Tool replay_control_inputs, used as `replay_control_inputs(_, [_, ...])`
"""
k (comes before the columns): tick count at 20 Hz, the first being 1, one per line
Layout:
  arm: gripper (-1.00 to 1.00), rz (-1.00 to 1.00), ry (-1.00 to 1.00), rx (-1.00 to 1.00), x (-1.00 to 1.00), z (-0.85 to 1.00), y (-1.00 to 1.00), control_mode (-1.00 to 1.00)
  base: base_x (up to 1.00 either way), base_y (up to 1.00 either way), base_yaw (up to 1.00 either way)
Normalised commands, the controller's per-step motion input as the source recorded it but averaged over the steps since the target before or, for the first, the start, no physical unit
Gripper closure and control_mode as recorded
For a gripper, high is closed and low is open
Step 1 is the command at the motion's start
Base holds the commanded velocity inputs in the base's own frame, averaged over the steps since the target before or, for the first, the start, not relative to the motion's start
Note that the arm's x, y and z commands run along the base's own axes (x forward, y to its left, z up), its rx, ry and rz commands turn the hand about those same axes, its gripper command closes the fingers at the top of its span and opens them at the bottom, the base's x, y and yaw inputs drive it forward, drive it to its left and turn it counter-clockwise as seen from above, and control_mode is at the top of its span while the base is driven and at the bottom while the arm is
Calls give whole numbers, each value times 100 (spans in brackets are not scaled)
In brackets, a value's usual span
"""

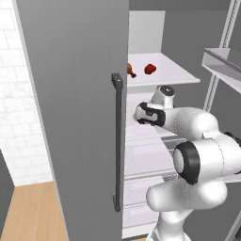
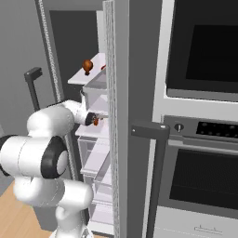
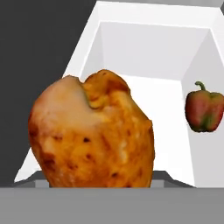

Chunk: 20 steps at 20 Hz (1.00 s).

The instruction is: Place one bell pepper and one chicken drumstick in each tupperware on the nearby counter, to pack two identical lunches.

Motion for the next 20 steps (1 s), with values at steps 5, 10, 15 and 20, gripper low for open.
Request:
replay_control_inputs(5, [100,-1,6,8,-100,100,-2,-100,0,0,0])
replay_control_inputs(10, [100,0,12,1,-100,100,-2,-100,0,0,0])
replay_control_inputs(15, [100,0,5,-1,-100,93,-1,-100,0,0,0])
replay_control_inputs(20, [100,0,0,-23,-100,31,1,-100,0,0,0])
